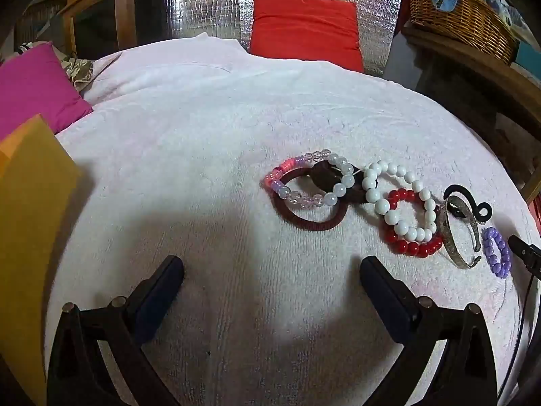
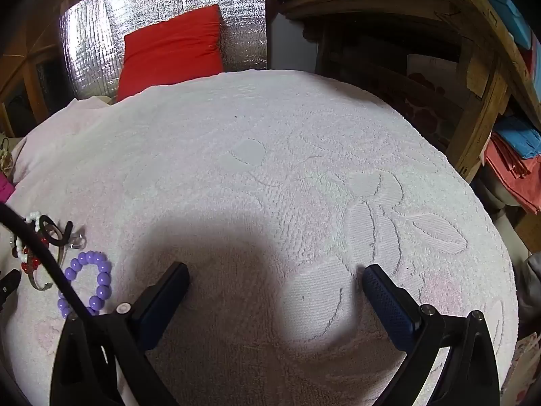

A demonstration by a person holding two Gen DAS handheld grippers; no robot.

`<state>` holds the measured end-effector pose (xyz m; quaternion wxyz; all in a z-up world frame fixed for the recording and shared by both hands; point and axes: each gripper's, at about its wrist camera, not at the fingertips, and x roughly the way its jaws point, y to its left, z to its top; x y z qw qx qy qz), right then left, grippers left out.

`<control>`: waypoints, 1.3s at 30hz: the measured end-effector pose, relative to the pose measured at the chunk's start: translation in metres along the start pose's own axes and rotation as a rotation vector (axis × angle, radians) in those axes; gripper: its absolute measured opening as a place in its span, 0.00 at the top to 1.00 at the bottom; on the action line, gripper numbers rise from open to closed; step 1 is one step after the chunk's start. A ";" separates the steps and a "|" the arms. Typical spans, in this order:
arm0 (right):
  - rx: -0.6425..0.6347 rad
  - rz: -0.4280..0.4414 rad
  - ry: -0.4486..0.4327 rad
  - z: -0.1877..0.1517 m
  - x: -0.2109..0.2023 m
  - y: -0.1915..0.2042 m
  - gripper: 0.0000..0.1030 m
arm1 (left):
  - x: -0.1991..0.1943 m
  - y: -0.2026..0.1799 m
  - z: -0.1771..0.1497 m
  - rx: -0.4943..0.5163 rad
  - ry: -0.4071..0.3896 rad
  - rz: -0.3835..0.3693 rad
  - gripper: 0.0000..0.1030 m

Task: Organize jewelry

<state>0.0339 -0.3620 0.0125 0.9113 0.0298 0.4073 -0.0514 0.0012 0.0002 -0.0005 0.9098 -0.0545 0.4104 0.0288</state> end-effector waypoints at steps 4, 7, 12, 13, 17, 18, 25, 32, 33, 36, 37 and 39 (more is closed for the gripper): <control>0.000 -0.001 0.000 0.000 0.000 0.000 0.00 | -0.002 -0.001 -0.001 -0.002 -0.002 0.003 0.00; 0.000 0.000 0.000 0.000 0.000 0.000 0.00 | -0.003 0.000 0.000 -0.001 -0.001 0.002 0.00; -0.004 -0.008 0.000 0.000 0.000 0.001 0.00 | -0.003 -0.001 -0.001 -0.001 -0.002 0.004 0.00; -0.005 -0.010 0.000 0.000 -0.001 0.002 0.00 | -0.003 -0.001 -0.001 0.000 -0.004 0.005 0.00; -0.002 0.017 0.014 -0.006 -0.005 0.000 0.00 | -0.002 0.000 -0.001 0.000 -0.004 0.005 0.00; -0.009 0.031 0.016 -0.008 -0.009 0.000 0.00 | -0.003 -0.001 -0.001 -0.008 -0.004 0.007 0.00; 0.027 0.026 -0.002 -0.032 -0.029 0.001 0.00 | -0.004 -0.006 -0.001 -0.005 -0.001 0.030 0.00; 0.064 0.057 0.087 -0.038 -0.059 -0.001 0.00 | -0.032 -0.013 -0.011 0.025 0.029 -0.052 0.00; 0.073 0.064 0.077 -0.038 -0.067 -0.003 0.00 | -0.044 -0.015 -0.015 0.028 0.014 -0.076 0.00; 0.089 0.106 0.014 -0.033 -0.097 -0.006 0.00 | -0.093 -0.025 -0.022 0.064 -0.015 -0.005 0.00; 0.087 0.126 -0.017 -0.031 -0.112 -0.006 0.00 | -0.106 -0.027 -0.022 0.070 -0.020 0.009 0.00; 0.064 0.134 -0.057 -0.026 -0.138 0.000 0.00 | -0.146 -0.030 -0.021 0.058 -0.040 0.037 0.00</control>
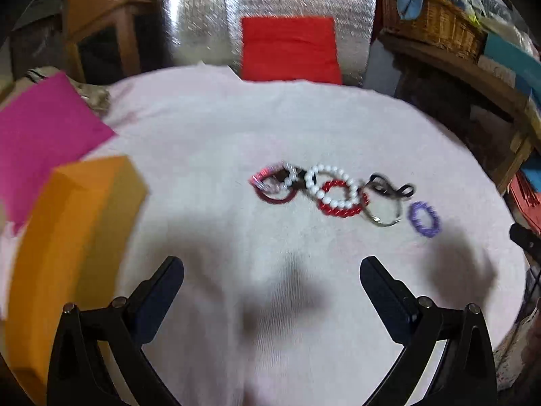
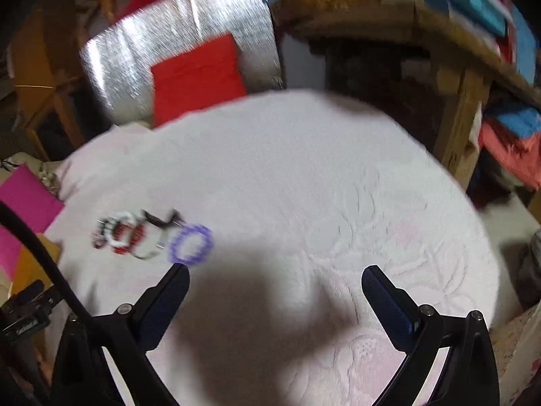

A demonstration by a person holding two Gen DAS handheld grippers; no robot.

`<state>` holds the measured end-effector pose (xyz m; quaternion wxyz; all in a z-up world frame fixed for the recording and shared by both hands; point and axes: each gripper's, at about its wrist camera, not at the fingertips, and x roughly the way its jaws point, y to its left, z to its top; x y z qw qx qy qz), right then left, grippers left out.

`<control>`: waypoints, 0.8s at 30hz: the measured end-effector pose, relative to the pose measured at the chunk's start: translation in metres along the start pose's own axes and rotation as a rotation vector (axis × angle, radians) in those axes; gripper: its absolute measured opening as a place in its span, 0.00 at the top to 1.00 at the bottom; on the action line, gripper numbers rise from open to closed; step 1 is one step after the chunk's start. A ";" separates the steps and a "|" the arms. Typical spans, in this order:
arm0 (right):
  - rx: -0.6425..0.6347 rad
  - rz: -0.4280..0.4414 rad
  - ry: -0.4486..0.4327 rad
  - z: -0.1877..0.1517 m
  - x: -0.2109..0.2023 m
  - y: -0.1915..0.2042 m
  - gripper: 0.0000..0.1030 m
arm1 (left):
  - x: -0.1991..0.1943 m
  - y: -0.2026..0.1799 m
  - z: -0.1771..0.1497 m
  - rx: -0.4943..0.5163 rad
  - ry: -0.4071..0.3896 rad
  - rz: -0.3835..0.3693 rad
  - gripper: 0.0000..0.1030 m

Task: Organize jewelry

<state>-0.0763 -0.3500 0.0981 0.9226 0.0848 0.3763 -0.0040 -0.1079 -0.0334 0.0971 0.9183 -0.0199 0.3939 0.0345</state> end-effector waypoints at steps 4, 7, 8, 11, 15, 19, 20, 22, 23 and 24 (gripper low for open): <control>-0.047 0.058 -0.035 0.008 -0.043 0.024 0.00 | -0.071 0.005 0.008 0.017 -0.113 0.051 0.00; -0.068 0.080 -0.054 0.004 -0.075 0.036 0.00 | -0.116 0.007 0.011 0.020 -0.178 0.086 0.00; -0.075 0.087 -0.056 0.003 -0.082 0.039 0.00 | -0.128 0.008 0.010 0.020 -0.190 0.107 0.00; -0.110 0.112 -0.066 -0.007 -0.108 0.056 0.00 | -0.157 0.009 0.011 0.019 -0.225 0.179 0.00; -0.117 0.137 -0.074 -0.017 -0.135 0.070 0.00 | -0.183 0.015 0.010 -0.016 -0.255 0.209 0.00; -0.108 0.161 -0.073 -0.022 -0.151 0.076 0.00 | -0.198 0.021 0.007 -0.058 -0.281 0.227 0.00; -0.109 0.158 -0.074 -0.022 -0.153 0.077 0.00 | -0.202 0.021 0.005 -0.063 -0.286 0.228 0.00; -0.121 0.149 -0.079 -0.024 -0.159 0.081 0.00 | -0.208 0.024 0.004 -0.085 -0.295 0.223 0.00; -0.123 0.150 -0.081 -0.024 -0.161 0.084 0.00 | -0.210 0.024 0.004 -0.089 -0.297 0.222 0.00; -0.123 0.151 -0.080 -0.024 -0.162 0.085 0.00 | -0.211 0.025 0.004 -0.095 -0.303 0.225 0.00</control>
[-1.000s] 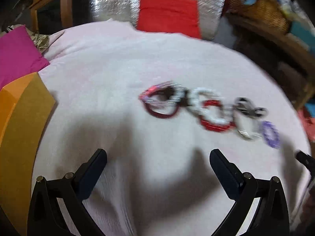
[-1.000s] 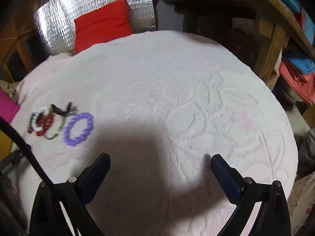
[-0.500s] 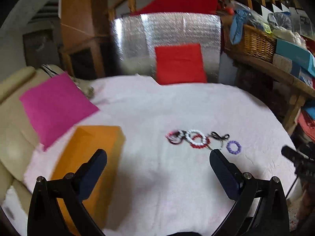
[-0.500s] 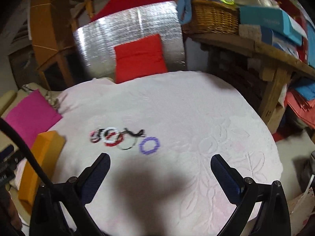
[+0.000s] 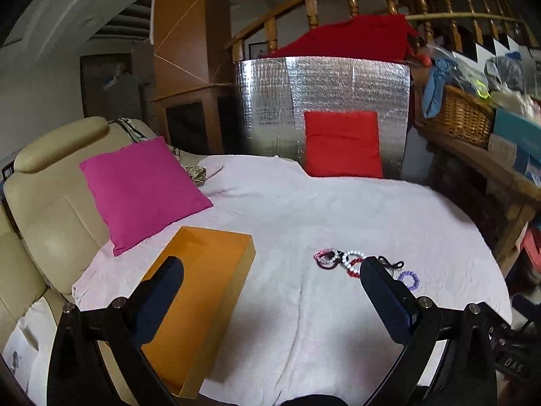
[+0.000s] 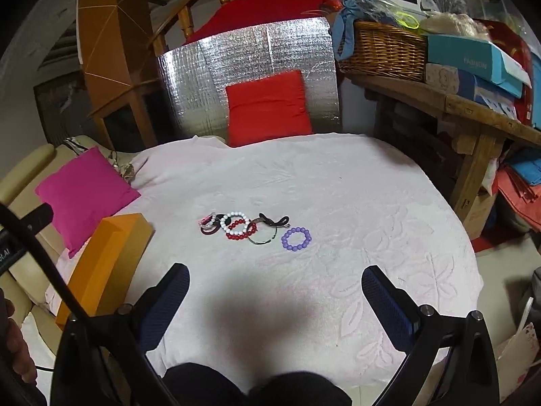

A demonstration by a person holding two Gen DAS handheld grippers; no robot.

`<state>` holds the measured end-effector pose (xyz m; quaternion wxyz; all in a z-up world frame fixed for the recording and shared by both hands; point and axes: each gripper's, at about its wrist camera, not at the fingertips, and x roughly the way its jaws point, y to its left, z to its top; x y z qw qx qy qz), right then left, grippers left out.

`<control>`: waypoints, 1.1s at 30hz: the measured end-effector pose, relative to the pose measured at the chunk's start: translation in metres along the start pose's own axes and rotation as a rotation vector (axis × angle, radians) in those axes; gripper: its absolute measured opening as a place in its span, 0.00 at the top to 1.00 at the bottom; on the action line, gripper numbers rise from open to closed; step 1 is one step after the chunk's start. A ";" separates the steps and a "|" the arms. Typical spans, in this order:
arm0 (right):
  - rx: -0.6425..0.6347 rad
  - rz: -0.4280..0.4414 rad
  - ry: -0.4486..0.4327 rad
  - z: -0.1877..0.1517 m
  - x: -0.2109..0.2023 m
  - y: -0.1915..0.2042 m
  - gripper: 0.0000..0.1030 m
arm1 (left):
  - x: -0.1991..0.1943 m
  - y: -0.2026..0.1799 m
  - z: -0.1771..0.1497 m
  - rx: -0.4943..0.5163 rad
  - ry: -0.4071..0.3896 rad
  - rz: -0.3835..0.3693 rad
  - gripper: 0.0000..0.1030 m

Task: Organize jewelry

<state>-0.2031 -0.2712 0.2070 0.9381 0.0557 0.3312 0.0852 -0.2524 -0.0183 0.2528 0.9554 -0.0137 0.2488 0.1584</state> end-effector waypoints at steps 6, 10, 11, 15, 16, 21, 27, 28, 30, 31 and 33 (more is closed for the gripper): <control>0.009 -0.001 0.001 0.003 0.000 0.002 0.00 | -0.005 0.003 0.004 -0.001 -0.027 0.042 0.00; 0.022 0.005 0.006 0.005 0.003 0.001 0.00 | -0.002 0.002 0.005 0.002 -0.024 0.048 0.00; 0.021 0.004 0.007 0.005 0.004 0.001 0.00 | -0.001 0.002 0.005 0.004 -0.022 0.049 0.00; 0.015 0.001 0.009 0.007 0.008 0.001 0.00 | 0.003 -0.001 0.007 0.014 -0.018 0.056 0.00; 0.016 0.003 0.010 0.008 0.009 0.001 0.00 | 0.004 -0.002 0.007 0.017 -0.017 0.056 0.00; 0.020 0.005 0.015 0.011 0.015 0.001 0.00 | 0.009 -0.002 0.007 0.025 -0.006 0.055 0.00; 0.013 0.006 0.020 0.014 0.023 0.002 0.00 | 0.017 -0.003 0.007 0.036 0.000 0.060 0.00; 0.014 0.010 0.023 0.015 0.025 0.002 0.00 | 0.019 -0.004 0.007 0.039 0.002 0.063 0.00; 0.012 0.017 0.028 0.015 0.030 0.000 0.00 | 0.027 -0.004 0.006 0.051 0.014 0.061 0.00; 0.010 0.016 0.029 0.016 0.033 -0.001 0.00 | 0.032 -0.003 0.003 0.061 0.025 0.051 0.00; 0.008 0.033 0.037 0.015 0.043 -0.006 0.00 | 0.044 -0.003 -0.001 0.079 0.052 0.036 0.00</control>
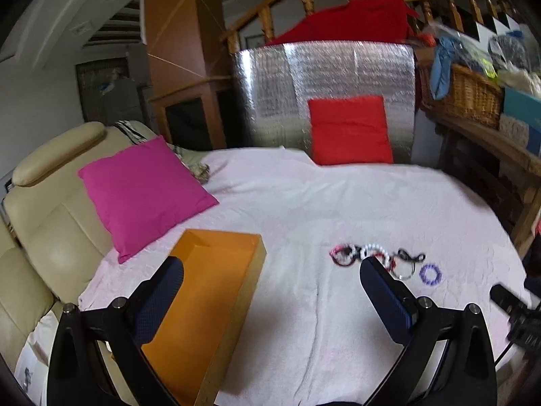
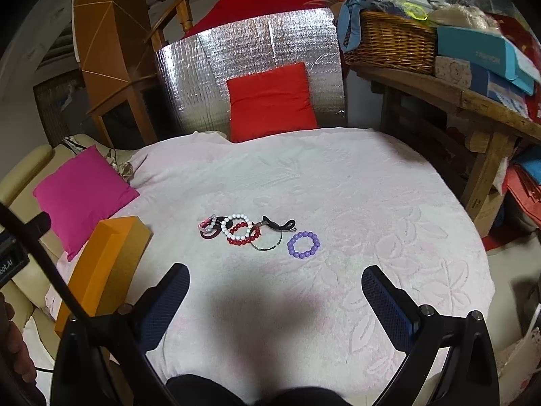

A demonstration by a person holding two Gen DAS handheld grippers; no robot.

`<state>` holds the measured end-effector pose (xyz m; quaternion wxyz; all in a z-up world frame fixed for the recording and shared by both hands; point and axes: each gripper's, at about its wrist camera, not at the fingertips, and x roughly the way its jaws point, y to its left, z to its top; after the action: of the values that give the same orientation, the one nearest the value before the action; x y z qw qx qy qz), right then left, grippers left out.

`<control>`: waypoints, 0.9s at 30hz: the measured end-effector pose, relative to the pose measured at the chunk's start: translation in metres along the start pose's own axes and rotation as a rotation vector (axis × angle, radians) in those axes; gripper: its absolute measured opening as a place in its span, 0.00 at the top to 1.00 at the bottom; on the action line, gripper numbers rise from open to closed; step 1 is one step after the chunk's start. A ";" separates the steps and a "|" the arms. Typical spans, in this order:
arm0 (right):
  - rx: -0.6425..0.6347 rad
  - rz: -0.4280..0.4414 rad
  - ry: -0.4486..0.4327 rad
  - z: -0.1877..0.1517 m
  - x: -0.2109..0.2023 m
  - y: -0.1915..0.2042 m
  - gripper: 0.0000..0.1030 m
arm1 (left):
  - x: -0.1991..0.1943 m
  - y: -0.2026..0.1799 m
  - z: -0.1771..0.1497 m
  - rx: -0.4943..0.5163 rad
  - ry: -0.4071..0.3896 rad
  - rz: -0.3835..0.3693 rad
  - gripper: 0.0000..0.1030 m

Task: Organize jewelry
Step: 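Close the right tool on the purple bead bracelet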

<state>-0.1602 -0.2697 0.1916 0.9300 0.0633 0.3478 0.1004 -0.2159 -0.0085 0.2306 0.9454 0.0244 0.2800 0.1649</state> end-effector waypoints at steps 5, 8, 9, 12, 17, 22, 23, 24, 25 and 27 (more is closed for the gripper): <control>0.022 0.032 0.048 0.003 0.037 -0.021 0.00 | 0.045 -0.002 -0.013 0.045 0.091 -0.051 0.00; 0.048 0.052 0.077 0.008 0.064 -0.030 0.00 | 0.072 -0.006 -0.020 0.066 0.148 -0.079 0.00; 0.059 0.062 0.088 0.010 0.073 -0.032 0.02 | 0.083 -0.009 -0.022 0.073 0.171 -0.093 0.00; 0.099 0.075 0.105 0.015 0.099 -0.039 0.08 | 0.106 -0.014 -0.027 0.073 0.218 -0.119 0.00; 0.180 0.091 0.160 0.022 0.158 -0.047 0.29 | 0.133 -0.024 -0.030 0.054 0.272 -0.170 0.00; 0.176 0.171 0.215 0.035 0.203 -0.039 0.41 | 0.152 -0.036 -0.027 0.066 0.300 -0.211 0.00; 0.200 0.168 0.221 0.038 0.212 -0.042 0.41 | 0.156 -0.038 -0.026 0.067 0.307 -0.221 0.00; 0.224 0.176 0.225 0.040 0.219 -0.045 0.42 | 0.160 -0.040 -0.024 0.064 0.314 -0.240 0.00; 0.253 0.192 0.236 0.041 0.225 -0.050 0.43 | 0.161 -0.042 -0.023 0.063 0.315 -0.252 0.00; 0.308 0.228 0.270 0.044 0.237 -0.060 0.52 | 0.163 -0.047 -0.021 0.067 0.308 -0.274 0.00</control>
<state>0.0522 -0.2753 0.0627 0.8370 0.2293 0.4710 0.1583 -0.0847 -0.0013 0.1219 0.9037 -0.0080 0.4273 0.0274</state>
